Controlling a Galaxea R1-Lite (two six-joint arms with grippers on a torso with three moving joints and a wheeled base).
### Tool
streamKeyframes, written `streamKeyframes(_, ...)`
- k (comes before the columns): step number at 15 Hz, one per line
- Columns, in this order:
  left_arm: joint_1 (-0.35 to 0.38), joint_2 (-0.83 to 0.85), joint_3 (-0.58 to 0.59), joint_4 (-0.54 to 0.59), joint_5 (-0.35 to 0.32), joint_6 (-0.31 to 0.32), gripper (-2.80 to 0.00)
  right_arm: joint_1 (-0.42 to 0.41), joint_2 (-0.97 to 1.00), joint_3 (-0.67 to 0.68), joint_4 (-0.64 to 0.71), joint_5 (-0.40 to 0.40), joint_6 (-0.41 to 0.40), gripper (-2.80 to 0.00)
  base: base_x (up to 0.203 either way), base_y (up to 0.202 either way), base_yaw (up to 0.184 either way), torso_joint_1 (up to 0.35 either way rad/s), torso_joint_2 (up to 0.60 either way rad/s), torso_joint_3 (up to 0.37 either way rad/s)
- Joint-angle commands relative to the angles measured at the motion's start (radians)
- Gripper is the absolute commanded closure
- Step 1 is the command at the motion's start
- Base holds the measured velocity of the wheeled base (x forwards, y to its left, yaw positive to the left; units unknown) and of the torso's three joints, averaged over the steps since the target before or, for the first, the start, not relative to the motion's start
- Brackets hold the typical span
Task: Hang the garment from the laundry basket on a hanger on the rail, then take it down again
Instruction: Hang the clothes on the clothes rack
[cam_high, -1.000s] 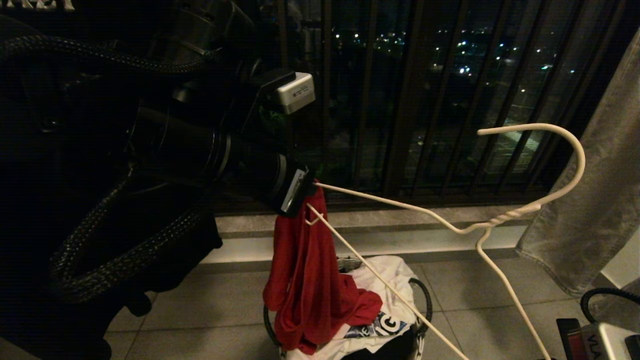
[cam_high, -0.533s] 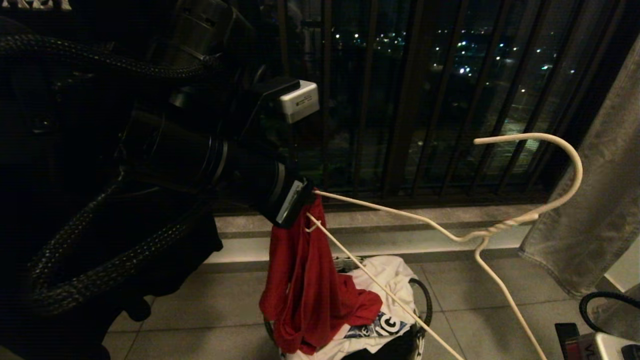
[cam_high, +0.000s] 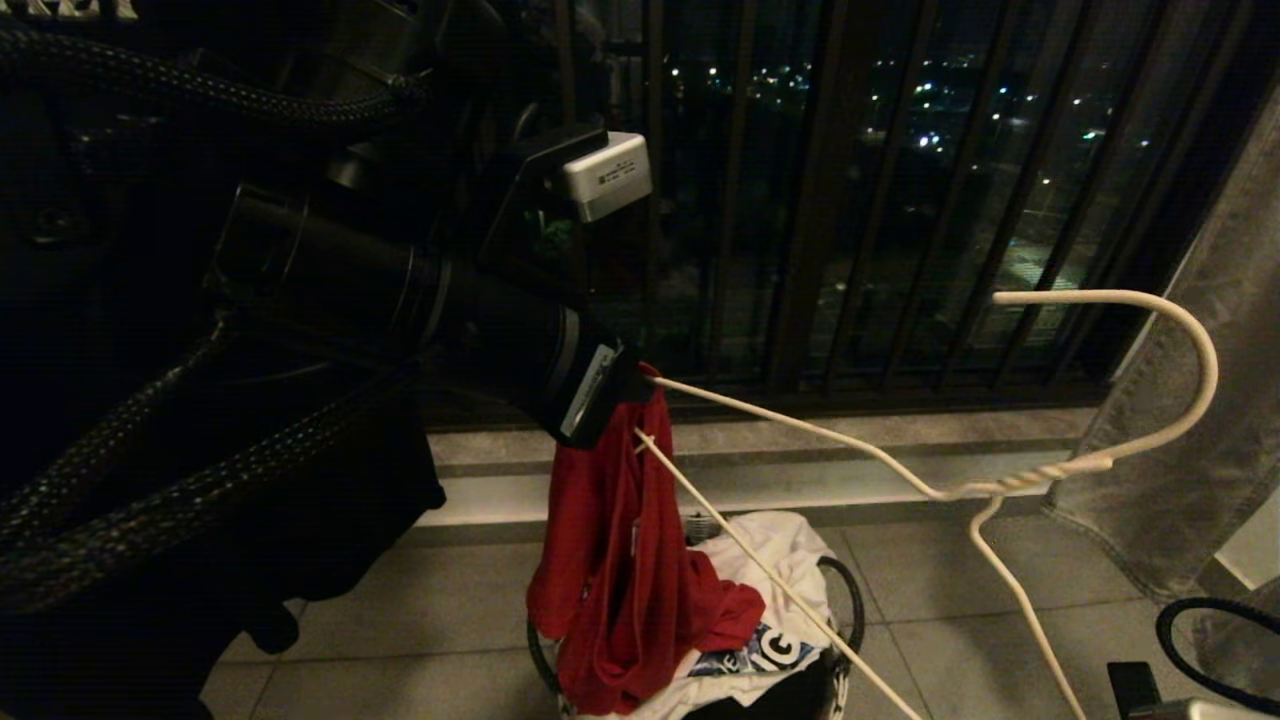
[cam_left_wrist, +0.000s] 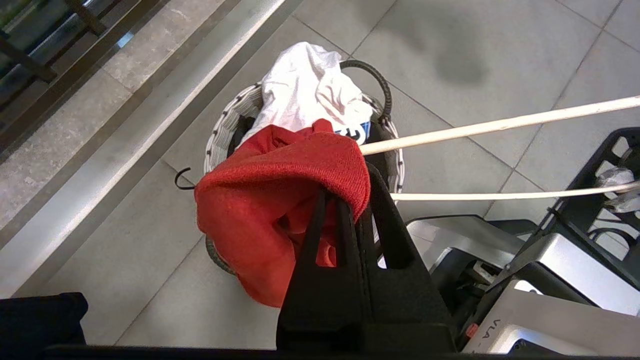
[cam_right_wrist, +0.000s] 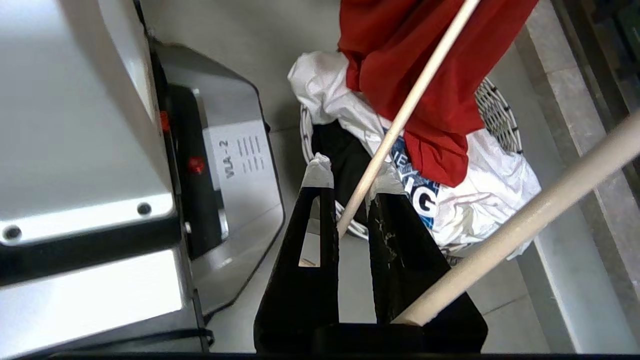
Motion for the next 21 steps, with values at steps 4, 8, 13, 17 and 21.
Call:
streamKeyframes(4, 0.013, -0.015, -0.036, 0.001, 0.002, 0.004, 0.0, 0.001, 0.017, 0.045, 0.004, 0.006, -0.078, 0.0, 0.0, 0.0, 0.0, 0.0, 0.0, 0.0)
streamKeyframes(8, 0.005, -0.03, -0.015, 0.004, -0.003, 0.005, 0.0, 0.002, 0.01, 0.045, 0.002, 0.007, -0.081, 0.0, 0.0, 0.0, 0.0, 0.0, 0.0, 0.0)
streamKeyframes(13, -0.01, 0.002, -0.033, -0.002, -0.086, 0.047, 0.0, 0.004, -0.011, 0.057, 0.004, 0.029, -0.102, 0.0, 0.0, 0.0, 0.0, 0.0, 0.0, 0.0)
streamKeyframes(17, -0.015, 0.031, -0.068, -0.001, -0.178, 0.085, 0.0, 0.004, -0.011, 0.057, 0.002, 0.035, -0.105, 0.0, 0.0, 0.0, 0.0, 0.0, 0.0, 0.0)
streamKeyframes(21, -0.039, 0.02, -0.031, 0.005, -0.197, 0.092, 0.0, 0.0, -0.01, 0.057, -0.001, 0.034, -0.102, 0.0, 0.0, 0.0, 0.0, 0.0, 0.0, 0.0)
